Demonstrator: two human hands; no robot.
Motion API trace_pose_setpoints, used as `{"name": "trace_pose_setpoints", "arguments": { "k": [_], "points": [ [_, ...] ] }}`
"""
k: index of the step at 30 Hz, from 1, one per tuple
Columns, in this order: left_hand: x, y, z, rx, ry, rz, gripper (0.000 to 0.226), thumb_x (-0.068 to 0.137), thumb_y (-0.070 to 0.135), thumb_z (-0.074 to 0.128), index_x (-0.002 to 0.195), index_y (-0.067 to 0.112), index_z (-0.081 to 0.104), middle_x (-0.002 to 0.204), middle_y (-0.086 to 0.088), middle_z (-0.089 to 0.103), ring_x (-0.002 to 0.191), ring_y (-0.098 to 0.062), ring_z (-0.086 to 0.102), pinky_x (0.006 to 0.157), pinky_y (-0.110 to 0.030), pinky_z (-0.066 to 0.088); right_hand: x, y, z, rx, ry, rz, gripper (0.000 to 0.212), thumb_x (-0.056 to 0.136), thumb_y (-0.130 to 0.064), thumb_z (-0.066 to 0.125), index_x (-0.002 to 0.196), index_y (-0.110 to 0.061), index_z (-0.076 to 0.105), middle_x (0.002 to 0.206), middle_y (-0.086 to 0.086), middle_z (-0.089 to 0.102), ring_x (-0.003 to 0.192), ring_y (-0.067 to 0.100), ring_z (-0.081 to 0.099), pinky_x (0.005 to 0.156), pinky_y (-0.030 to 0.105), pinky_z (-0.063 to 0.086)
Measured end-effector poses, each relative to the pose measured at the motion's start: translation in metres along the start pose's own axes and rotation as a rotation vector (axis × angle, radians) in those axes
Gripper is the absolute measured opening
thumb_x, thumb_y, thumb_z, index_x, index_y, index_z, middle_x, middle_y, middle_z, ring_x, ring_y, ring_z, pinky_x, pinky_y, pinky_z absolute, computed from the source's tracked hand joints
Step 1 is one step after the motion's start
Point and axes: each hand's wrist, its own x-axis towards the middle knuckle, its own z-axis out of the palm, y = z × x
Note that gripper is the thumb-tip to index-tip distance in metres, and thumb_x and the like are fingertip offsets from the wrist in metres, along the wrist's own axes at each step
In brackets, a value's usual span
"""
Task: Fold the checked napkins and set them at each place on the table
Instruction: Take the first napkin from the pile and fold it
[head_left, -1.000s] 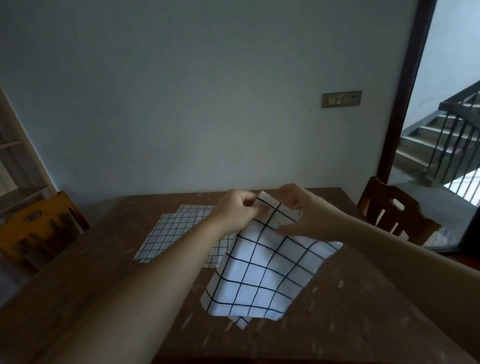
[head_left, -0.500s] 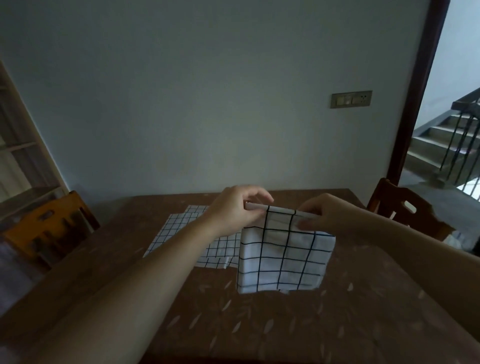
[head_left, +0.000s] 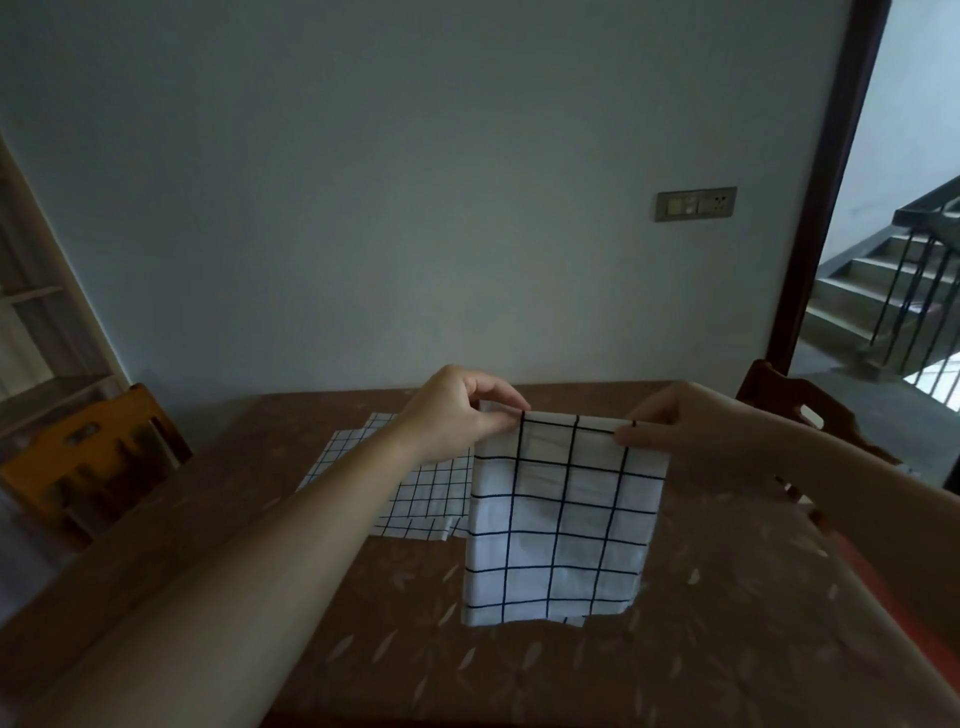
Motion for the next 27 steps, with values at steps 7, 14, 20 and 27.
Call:
{"name": "trace_pose_setpoints", "arguments": {
  "k": [7,14,20,27],
  "points": [
    [-0.001,0.001,-0.002,0.186,-0.075,-0.029,0.005,0.079,0.03,0.079,0.08,0.029,0.075,0.077,0.015,0.071,0.072,0.005,0.064,0.066,-0.013,0.046,-0.001,0.004,-0.011,-0.088,0.089,-0.008,0.005,0.08,-0.038,0.072,0.079,-0.039,0.077,0.082,-0.01,0.075,0.079,0.01,0.069,0.083,0.04,0.057],
    [-0.001,0.002,-0.003,0.29,-0.125,-0.049,0.009,0.08,0.029,0.078,0.087,0.023,0.076,0.083,0.015,0.071,0.078,0.006,0.065,0.067,-0.009,0.046,-0.008,0.002,-0.02,-0.109,0.035,-0.055,0.008,0.084,-0.039,0.068,0.085,-0.039,0.076,0.087,-0.009,0.075,0.08,0.009,0.07,0.082,0.037,0.058],
    [0.003,0.004,-0.006,0.254,-0.114,-0.038,0.008,0.077,0.03,0.081,0.081,0.023,0.078,0.079,0.012,0.073,0.076,0.002,0.068,0.074,-0.02,0.055,-0.011,0.004,-0.022,-0.113,0.085,-0.053,0.009,0.082,-0.036,0.07,0.088,-0.04,0.076,0.089,-0.008,0.076,0.083,0.016,0.072,0.084,0.044,0.058],
    [0.011,0.013,-0.009,0.211,-0.069,-0.069,0.007,0.075,0.028,0.081,0.072,0.023,0.077,0.07,0.012,0.072,0.065,0.006,0.065,0.062,-0.013,0.047,-0.023,-0.006,-0.009,-0.288,0.067,-0.005,0.034,0.073,-0.056,0.071,0.103,-0.04,0.067,0.082,-0.026,0.061,0.069,-0.008,0.059,0.064,0.011,0.041]
  ]
}}
